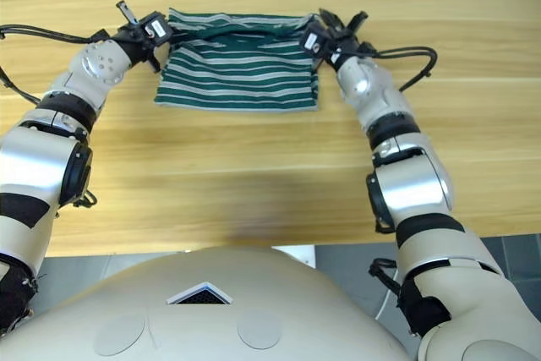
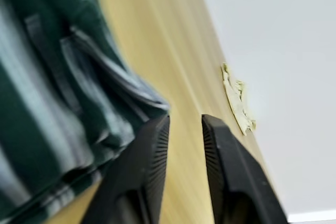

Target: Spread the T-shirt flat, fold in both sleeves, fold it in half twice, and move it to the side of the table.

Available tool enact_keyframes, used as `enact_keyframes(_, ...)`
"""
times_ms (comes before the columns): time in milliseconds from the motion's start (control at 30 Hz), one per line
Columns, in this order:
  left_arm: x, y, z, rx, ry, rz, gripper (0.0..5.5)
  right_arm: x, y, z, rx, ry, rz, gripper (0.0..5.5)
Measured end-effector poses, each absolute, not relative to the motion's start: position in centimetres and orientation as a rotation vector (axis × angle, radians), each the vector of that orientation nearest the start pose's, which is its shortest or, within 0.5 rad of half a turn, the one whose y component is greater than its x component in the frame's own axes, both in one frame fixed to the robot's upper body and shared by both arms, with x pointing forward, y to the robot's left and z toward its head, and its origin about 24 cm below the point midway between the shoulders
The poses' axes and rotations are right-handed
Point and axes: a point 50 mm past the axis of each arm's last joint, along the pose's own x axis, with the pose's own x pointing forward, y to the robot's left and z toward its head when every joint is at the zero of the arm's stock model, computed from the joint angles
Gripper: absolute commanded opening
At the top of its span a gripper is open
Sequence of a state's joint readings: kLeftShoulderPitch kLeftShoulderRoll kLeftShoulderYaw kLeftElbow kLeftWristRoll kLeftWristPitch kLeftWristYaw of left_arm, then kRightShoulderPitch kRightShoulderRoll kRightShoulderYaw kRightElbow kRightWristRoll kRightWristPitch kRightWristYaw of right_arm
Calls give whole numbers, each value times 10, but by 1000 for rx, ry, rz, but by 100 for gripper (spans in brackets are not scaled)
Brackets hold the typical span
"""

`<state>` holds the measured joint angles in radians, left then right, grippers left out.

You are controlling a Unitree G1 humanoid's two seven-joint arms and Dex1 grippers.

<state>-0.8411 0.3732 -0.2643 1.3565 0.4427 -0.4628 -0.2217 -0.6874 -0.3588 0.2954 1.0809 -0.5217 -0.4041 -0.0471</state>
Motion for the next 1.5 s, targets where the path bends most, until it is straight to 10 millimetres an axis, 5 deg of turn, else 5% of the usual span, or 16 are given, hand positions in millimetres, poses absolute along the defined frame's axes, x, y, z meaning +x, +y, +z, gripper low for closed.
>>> enact_keyframes(100, 379, 201, 63, 737, 171, -298, 166, 360, -180, 43, -844, 14, 240, 199)
enact_keyframes(233, 396, 207, 107, 288, 43, -184, 166, 363, -182, 48, -719, 4, 162, 263)
enact_keyframes(400, 398, 210, 123, -25, -75, -231, 166, 350, -152, 65, -637, -225, 445, 331)
enact_keyframes(467, 395, 211, 126, -5, -128, -256, 166, 333, -149, 65, -674, -295, 592, 356)
enact_keyframes(600, 377, 216, 104, 82, -181, -312, 166, 304, -175, 53, -882, -242, 755, 417)
enact_keyframes(767, 357, 222, 82, 163, -209, -322, 166, 305, -200, 36, -1157, -50, 706, 432)
enact_keyframes(933, 349, 225, 77, 196, -247, -312, 166, 301, -197, 29, -1299, -47, 759, 432)
enact_keyframes(1167, 342, 232, 73, 204, -258, -286, 166, 198, -177, 41, -1028, -246, 1273, 432)
enact_keyframes(1300, 341, 236, 75, 188, -275, -264, 166, 152, -172, 100, -717, -562, 1387, 432)
enact_keyframes(1400, 340, 238, 76, 199, -294, -259, 166, 157, -170, 107, -671, -562, 1377, 432)
enact_keyframes(1500, 336, 239, 76, 207, -321, -263, 166, 192, -156, 90, -726, -467, 1242, 432)
